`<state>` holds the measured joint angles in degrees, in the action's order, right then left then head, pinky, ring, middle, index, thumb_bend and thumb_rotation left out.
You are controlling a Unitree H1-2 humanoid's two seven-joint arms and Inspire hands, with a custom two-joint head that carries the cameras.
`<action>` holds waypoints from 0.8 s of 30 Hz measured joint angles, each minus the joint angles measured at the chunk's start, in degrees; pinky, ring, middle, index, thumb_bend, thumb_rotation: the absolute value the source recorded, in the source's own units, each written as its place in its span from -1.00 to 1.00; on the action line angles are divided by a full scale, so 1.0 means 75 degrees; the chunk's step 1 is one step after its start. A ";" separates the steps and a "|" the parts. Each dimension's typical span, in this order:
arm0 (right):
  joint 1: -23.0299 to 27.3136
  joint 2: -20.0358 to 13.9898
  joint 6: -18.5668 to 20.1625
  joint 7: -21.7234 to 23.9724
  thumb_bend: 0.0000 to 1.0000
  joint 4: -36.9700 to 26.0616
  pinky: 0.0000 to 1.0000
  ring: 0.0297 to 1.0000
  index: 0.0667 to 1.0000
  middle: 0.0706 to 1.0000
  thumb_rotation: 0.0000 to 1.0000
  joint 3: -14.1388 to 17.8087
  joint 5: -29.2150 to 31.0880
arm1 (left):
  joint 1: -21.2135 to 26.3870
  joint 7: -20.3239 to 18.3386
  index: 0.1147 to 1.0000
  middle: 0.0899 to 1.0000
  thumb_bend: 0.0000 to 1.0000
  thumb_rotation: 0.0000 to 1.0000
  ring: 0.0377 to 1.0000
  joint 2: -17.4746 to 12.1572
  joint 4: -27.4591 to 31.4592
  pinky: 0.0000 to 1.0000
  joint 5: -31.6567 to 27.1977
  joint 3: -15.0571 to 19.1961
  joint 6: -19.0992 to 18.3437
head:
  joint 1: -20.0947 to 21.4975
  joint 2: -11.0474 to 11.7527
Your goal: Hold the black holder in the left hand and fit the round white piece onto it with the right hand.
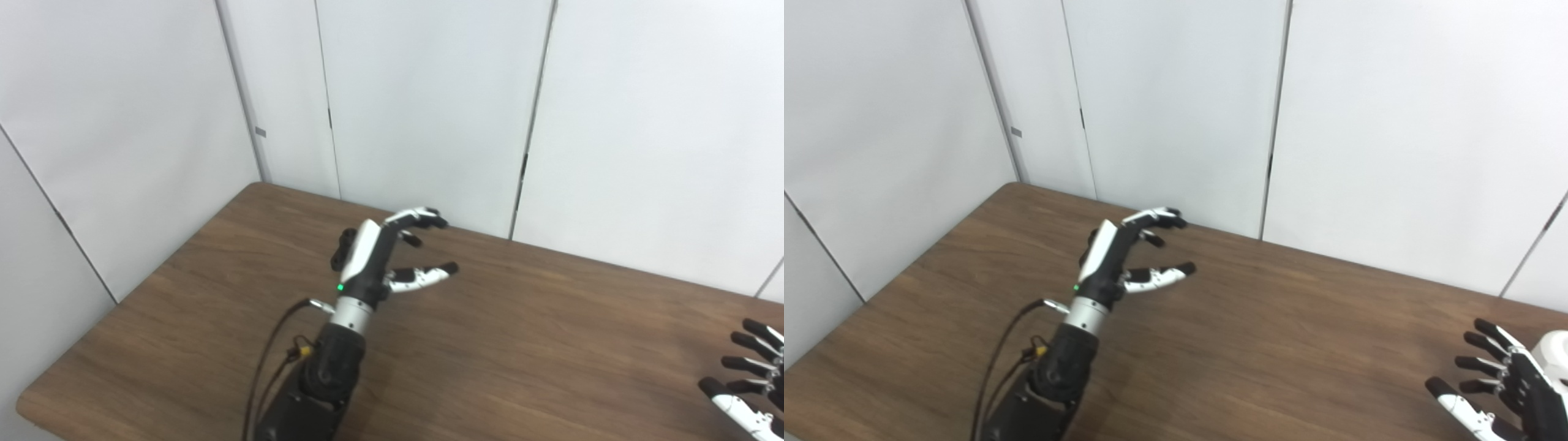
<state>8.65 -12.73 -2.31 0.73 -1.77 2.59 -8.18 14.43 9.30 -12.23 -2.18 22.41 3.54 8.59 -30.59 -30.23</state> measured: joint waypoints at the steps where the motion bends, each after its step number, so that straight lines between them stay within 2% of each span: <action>1: 0.0002 0.0000 0.0001 0.0001 0.19 0.0000 0.06 0.33 0.63 0.55 -0.29 -0.0005 -0.0001 | 0.0001 0.0051 0.21 0.59 0.58 -0.70 0.50 -0.0075 0.0009 0.28 0.0095 0.0056 -0.0006 | 0.0000 0.0000; 5: 0.0030 -0.0003 -0.0001 0.0043 0.16 0.0017 0.04 0.31 0.63 0.56 -0.38 -0.0026 -0.0001 | 0.0000 0.0221 0.15 0.59 0.60 -0.72 0.48 -0.0473 0.0004 0.18 0.0553 0.0242 -0.0095 | -0.0023 0.0000; 9: 0.0055 -0.0027 -0.0001 0.0103 0.17 0.0032 0.05 0.32 0.63 0.57 -0.37 -0.0028 0.0001 | 0.0004 0.0438 0.17 0.65 0.64 -0.66 0.58 -0.0751 -0.0002 0.31 0.0904 0.0446 -0.0325 | -0.0035 0.0012; 15: 0.0092 -0.0042 -0.0004 0.0200 0.17 0.0049 0.06 0.31 0.63 0.56 -0.36 -0.0027 0.0000 | 0.0033 0.0635 0.23 0.71 0.70 -0.62 0.70 -0.0824 -0.0030 0.46 0.1204 0.0615 -0.0772 | -0.0070 0.0000; 18: 0.0093 -0.0064 -0.0002 0.0216 0.15 0.0048 0.06 0.31 0.63 0.57 -0.37 -0.0023 0.0001 | 0.0098 0.0941 0.24 0.71 0.76 -0.55 0.70 -0.0820 -0.0121 0.47 0.1374 0.0760 -0.1104 | -0.0059 -0.0023; 20: 0.0093 -0.0084 -0.0003 0.0243 0.18 0.0049 0.07 0.32 0.63 0.57 -0.31 -0.0021 0.0009 | 0.0149 0.1255 0.26 0.76 0.80 -0.50 0.74 -0.0811 -0.0238 0.44 0.1607 0.0811 -0.1361 | -0.0070 -0.0023; 24: 0.0093 -0.0106 -0.0003 0.0279 0.18 0.0046 0.06 0.31 0.63 0.56 -0.32 -0.0019 0.0023 | 0.0249 0.1671 0.28 0.84 0.82 -0.46 0.82 -0.0733 -0.0282 0.46 0.1942 0.0841 -0.1874 | -0.0082 -0.0035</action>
<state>9.35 -13.53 -2.33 2.83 -1.42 2.44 -8.00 16.30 21.83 -17.72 -4.29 36.98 9.85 -5.46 -31.20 -30.50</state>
